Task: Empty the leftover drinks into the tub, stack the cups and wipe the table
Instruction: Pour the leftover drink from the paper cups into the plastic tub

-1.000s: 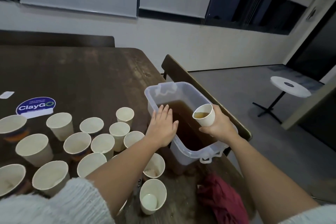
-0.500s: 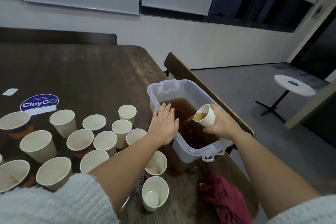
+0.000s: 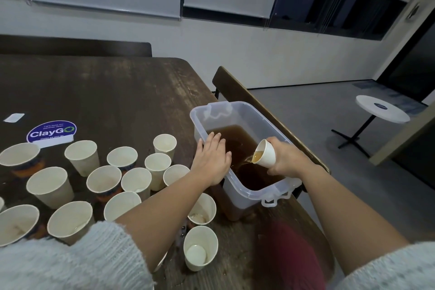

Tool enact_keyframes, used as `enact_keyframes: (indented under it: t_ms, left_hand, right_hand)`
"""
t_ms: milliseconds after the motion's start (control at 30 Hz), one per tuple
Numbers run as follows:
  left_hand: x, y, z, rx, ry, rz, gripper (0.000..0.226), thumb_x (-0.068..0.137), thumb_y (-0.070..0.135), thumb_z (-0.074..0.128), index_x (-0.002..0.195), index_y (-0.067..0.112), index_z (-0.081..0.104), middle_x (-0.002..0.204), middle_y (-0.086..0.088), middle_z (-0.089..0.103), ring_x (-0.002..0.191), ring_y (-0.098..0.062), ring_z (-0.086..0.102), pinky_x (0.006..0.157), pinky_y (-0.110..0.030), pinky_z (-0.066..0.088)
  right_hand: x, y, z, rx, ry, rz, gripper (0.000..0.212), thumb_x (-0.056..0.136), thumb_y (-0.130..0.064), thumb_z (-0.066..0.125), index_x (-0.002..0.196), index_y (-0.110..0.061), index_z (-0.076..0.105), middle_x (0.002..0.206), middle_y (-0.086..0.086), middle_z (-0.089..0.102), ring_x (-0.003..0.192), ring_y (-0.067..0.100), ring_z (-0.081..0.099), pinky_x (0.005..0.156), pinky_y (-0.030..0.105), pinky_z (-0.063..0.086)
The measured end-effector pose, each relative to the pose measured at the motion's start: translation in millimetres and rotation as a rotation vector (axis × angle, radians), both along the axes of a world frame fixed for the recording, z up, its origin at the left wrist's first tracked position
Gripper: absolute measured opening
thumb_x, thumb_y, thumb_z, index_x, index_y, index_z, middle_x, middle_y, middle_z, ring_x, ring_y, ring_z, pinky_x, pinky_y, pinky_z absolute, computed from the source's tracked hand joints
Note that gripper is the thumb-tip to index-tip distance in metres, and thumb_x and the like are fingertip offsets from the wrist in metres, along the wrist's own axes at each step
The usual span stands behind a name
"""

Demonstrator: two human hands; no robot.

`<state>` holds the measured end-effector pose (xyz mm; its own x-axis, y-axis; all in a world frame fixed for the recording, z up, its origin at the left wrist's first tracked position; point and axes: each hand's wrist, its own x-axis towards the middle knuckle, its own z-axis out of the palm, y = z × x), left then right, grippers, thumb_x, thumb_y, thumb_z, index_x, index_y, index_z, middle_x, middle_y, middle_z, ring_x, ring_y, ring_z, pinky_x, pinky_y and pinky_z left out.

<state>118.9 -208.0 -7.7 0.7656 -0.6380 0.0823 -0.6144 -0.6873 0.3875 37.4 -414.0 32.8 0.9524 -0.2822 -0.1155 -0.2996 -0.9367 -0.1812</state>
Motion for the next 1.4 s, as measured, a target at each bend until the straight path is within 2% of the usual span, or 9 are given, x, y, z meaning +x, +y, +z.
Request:
enact_keyframes:
  t_ms: [533,633,733,833,933,1033,1200,1300,1400]
  left_hand:
    - [0,-1,0,-0.007,0.021,0.006,0.054,0.104,0.037,0.020,0.151,0.010,0.022,0.160,-0.006,0.014,0.149,-0.020,-0.001,0.119,-0.043,-0.003]
    - [3,2,1,-0.003,0.045,-0.031,0.061,0.103,0.046,0.019,0.152,0.009,0.017,0.161,-0.006,0.012,0.149,-0.020,-0.004,0.119,-0.044,-0.004]
    - [8,8,10,-0.124,0.178,-0.081,0.070,0.100,0.055,0.021,0.154,0.011,0.012,0.161,-0.006,0.015,0.149,-0.020,0.001,0.120,-0.045,-0.002]
    - [11,27,31,-0.533,0.489,-0.034,0.086,0.089,0.071,0.033,0.155,0.021,0.010,0.157,-0.003,0.025,0.147,-0.026,0.015,0.119,-0.048,0.014]
    - [17,57,61,-0.873,0.656,0.063,0.092,0.083,0.063,0.048,0.154,0.019,0.009,0.156,-0.004,0.028,0.143,-0.021,0.027,0.113,-0.037,0.024]
    - [31,108,85,-0.994,0.556,0.165,0.093,0.083,0.048,0.068,0.153,0.015,0.016,0.155,-0.004,0.032,0.140,-0.018,0.033,0.112,-0.033,0.031]
    - [46,250,112,-1.030,0.326,0.368,0.097,0.073,0.044,0.078,0.150,0.015,0.028,0.147,-0.003,0.042,0.132,-0.017,0.043,0.108,-0.034,0.040]
    - [46,360,123,-1.057,0.193,0.526,0.085,0.081,0.039,0.075,0.149,0.015,0.030,0.147,-0.004,0.042,0.132,-0.019,0.044,0.106,-0.034,0.043]
    - [32,475,132,-1.025,0.073,0.678,0.079,0.083,0.035,0.073,0.148,0.014,0.032,0.147,-0.004,0.042,0.131,-0.018,0.044,0.101,-0.026,0.040]
  right_hand:
    - [11,15,11,-0.451,0.090,0.164,0.079,0.073,-0.042,0.079,0.138,-0.033,0.035,0.126,-0.002,0.056,0.116,0.021,0.052,0.093,0.040,0.046]
    - [11,21,15,-0.259,0.010,0.070,0.082,0.072,-0.044,0.080,0.139,-0.033,0.034,0.127,-0.003,0.055,0.115,0.020,0.052,0.091,0.039,0.048]
    - [16,33,22,0.164,-0.194,-0.037,0.086,0.069,-0.043,0.084,0.139,-0.031,0.034,0.124,-0.004,0.053,0.111,0.018,0.052,0.088,0.038,0.051]
    - [31,62,35,0.461,-0.399,-0.026,0.078,0.065,-0.047,0.086,0.128,-0.034,0.041,0.116,-0.011,0.056,0.108,0.013,0.055,0.087,0.037,0.052]
    - [55,109,50,0.659,-0.484,0.058,0.077,0.064,-0.041,0.089,0.125,-0.028,0.045,0.111,-0.013,0.061,0.102,0.006,0.060,0.081,0.026,0.053]
    - [84,172,63,0.810,-0.496,0.163,0.072,0.069,-0.023,0.087,0.126,-0.023,0.043,0.106,-0.014,0.059,0.098,0.005,0.060,0.073,0.015,0.051]
    - [137,321,71,0.895,-0.423,0.374,0.092,0.047,-0.051,0.076,0.130,-0.027,0.046,0.118,-0.009,0.062,0.105,0.007,0.062,0.084,0.029,0.055]
    - [157,437,74,0.961,-0.357,0.520,0.085,0.060,-0.038,0.085,0.134,-0.024,0.044,0.122,-0.003,0.061,0.109,0.015,0.062,0.090,0.036,0.055]
    - [162,554,75,1.024,-0.276,0.677,0.067,0.075,-0.025,0.083,0.130,-0.028,0.043,0.115,-0.012,0.060,0.105,0.010,0.060,0.079,0.024,0.054]
